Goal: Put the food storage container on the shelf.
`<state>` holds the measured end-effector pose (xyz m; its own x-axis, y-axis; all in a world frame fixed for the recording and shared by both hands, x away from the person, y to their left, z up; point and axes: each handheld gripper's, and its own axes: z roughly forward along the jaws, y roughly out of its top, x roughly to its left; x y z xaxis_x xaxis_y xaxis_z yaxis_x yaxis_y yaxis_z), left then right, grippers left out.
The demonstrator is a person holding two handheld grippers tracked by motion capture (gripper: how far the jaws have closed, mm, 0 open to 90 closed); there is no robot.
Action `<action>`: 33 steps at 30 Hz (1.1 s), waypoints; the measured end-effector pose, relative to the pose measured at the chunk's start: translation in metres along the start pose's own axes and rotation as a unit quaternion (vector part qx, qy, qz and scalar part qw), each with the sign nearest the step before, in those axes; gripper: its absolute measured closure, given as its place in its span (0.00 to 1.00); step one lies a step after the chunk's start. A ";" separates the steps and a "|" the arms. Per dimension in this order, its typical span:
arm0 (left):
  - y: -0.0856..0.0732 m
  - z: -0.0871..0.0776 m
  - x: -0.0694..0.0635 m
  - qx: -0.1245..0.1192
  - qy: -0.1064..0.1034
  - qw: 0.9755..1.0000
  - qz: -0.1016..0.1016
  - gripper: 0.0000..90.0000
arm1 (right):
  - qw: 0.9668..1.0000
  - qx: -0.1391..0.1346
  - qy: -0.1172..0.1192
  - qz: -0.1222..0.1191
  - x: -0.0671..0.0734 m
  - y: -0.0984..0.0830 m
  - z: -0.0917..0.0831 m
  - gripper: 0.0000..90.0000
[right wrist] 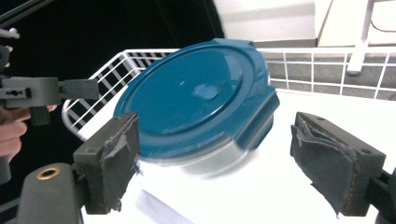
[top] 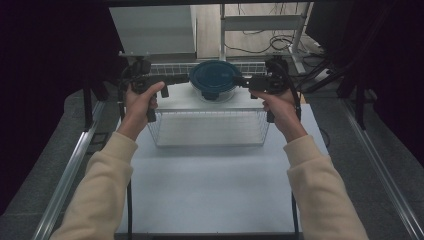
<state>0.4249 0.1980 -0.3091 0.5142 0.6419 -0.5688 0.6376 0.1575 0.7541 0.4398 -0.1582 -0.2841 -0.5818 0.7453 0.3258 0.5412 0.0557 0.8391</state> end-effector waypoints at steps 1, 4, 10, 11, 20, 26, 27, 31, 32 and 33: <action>-0.003 -0.003 -0.002 0.001 -0.002 1.000 0.005 0.23 | 1.000 0.000 0.003 -0.004 0.001 -0.002 -0.003 0.18; -0.012 -0.011 -0.006 0.003 -0.003 1.000 0.018 0.23 | 1.000 -0.006 0.012 -0.015 0.003 -0.009 -0.013 0.20; -0.047 -0.029 -0.016 0.010 0.009 0.998 0.063 0.23 | 0.998 -0.014 0.027 -0.046 0.009 -0.034 -0.032 0.21; -0.060 -0.033 -0.018 0.014 0.011 0.997 0.075 0.24 | 0.998 -0.018 0.031 -0.060 0.010 -0.045 -0.039 0.22; -0.123 -0.046 -0.009 0.039 0.034 0.993 0.104 0.24 | 0.995 -0.023 0.042 -0.083 0.009 -0.106 -0.061 0.23; -0.167 -0.052 0.002 0.059 0.056 0.991 0.107 0.24 | 0.995 -0.005 0.023 -0.100 0.001 -0.156 -0.074 0.24; -0.178 -0.052 0.005 0.067 0.067 0.989 0.113 0.24 | 0.995 -0.001 0.020 -0.101 0.000 -0.163 -0.074 0.24; -0.194 -0.052 0.010 0.079 0.079 0.987 0.118 0.24 | 0.994 0.021 0.010 -0.103 -0.005 -0.186 -0.077 0.24; -0.194 -0.052 0.010 0.079 0.079 0.987 0.118 0.24 | 0.994 0.021 0.010 -0.103 -0.005 -0.186 -0.077 0.24; -0.198 -0.051 0.010 0.084 0.084 0.986 0.120 0.24 | 0.995 0.023 0.010 -0.100 -0.007 -0.193 -0.076 0.25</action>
<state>0.2750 0.2120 -0.4473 0.5688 0.7631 -0.3069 0.6019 -0.1320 0.7876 0.2931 -0.2248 -0.4151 -0.6920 0.7031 0.1636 0.4402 0.2313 0.8676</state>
